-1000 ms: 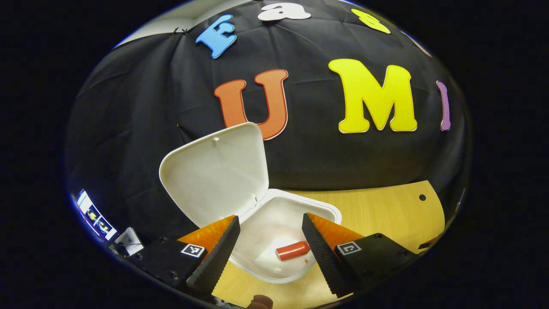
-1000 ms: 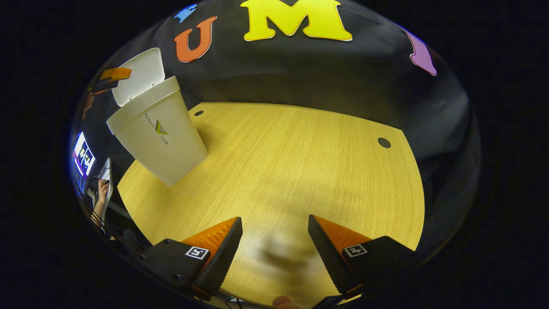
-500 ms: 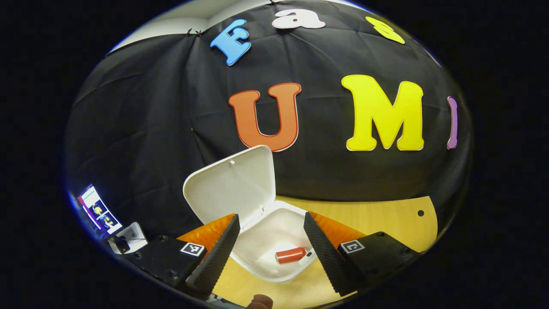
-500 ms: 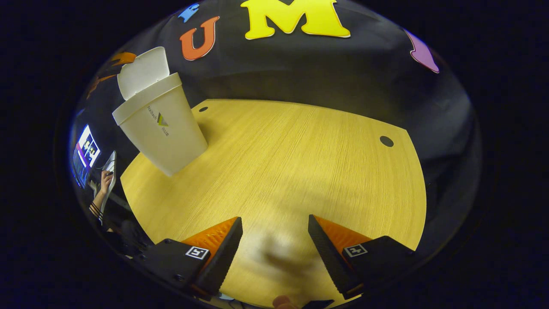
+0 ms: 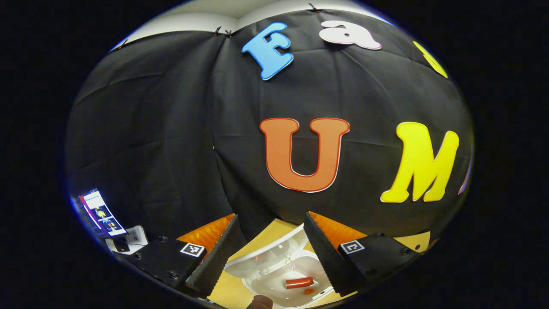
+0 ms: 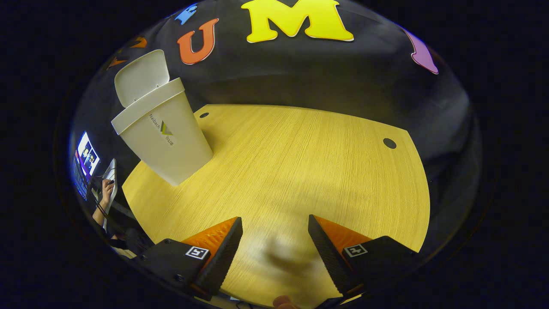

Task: Press the lid of the desktop garbage bin to open it, pick up the crumpled paper on the desktop and throw it into the bin, then pick up the pop can on the desktop and drop it into the bin, and finally close the garbage bin lid.

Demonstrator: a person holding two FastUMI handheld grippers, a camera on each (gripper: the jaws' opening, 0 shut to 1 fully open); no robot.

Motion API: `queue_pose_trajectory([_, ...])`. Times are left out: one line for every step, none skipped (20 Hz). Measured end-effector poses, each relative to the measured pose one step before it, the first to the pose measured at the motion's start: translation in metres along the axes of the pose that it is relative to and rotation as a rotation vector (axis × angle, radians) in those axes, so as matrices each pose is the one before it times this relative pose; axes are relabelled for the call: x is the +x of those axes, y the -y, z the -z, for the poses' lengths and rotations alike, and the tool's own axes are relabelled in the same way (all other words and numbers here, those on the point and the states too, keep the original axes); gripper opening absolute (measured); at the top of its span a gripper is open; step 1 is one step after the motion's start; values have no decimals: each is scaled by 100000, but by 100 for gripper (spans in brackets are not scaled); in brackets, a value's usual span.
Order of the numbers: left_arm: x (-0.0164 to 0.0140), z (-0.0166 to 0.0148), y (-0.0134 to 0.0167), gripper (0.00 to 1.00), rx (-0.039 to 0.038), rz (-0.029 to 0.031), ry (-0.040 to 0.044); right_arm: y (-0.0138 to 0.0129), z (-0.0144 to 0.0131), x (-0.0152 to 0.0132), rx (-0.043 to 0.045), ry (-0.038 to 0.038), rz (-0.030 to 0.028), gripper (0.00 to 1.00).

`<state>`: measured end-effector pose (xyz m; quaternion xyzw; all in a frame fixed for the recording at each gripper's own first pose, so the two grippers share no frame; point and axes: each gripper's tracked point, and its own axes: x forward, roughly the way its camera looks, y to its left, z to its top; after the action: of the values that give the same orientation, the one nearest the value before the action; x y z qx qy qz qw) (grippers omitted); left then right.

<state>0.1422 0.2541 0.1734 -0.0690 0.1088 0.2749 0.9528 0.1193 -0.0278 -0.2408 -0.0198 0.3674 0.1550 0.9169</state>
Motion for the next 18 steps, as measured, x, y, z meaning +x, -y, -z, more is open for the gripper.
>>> queue_pose_trajectory([1083,-293,-494,99,-2342,-1116,-688,-65,-5,42,460,-139,362,98])
queue_pose_trajectory([1079,-82,-511,99,-1656,-1256,-1552,-148,-10,0,528,-46,-229,98])
queue_pose_trajectory([807,189,-243,99,13,-677,-500,-107,-46,-72,-140,91,7,98])
queue_pose_trajectory([683,598,-157,99,111,-865,-2058,18,56,14,-544,47,514,98])
queue_pose_trajectory([462,586,-247,98,-248,-908,-1916,84,133,-11,-287,-32,258,98])
queue_pose_trajectory([299,732,18,99,-1596,470,-1715,170,165,63,117,-259,675,98])
queue_pose_trajectory([104,567,272,100,-1543,484,-1332,44,121,-95,557,-242,94,98])
queue_pose_trajectory([-31,417,336,99,-1107,719,-932,58,218,3,376,-312,357,98])
queue_pose_trajectory([-66,456,263,99,-670,1156,-662,121,219,-84,138,-84,469,98])
queue_pose_trajectory([-179,270,183,99,-89,421,-117,-17,194,-39,-2,-52,181,98])
queue_pose_trajectory([-93,231,169,99,-189,575,165,17,212,-84,28,-277,261,98])
queue_pose_trajectory([-185,498,423,99,-612,1298,-966,-137,167,-81,-110,-190,-325,98])
queue_pose_trajectory([-419,420,300,98,-1537,1367,76,-164,106,-184,-437,332,-97,98])
queue_pose_trajectory([-350,327,344,98,-1137,818,-66,-47,145,-206,-625,424,6,98])
queue_pose_trajectory([-325,440,221,98,-1040,811,-213,-55,7,-141,-557,491,-30,98])
queue_pose_trajectory([-444,504,246,97,-842,404,-234,106,185,-124,-604,544,468,98])
queue_pose_trajectory([-418,399,284,98,-700,261,530,136,93,-161,-291,512,460,98])
queue_pose_trajectory([-517,584,406,98,97,577,598,93,244,-178,-158,316,271,98])
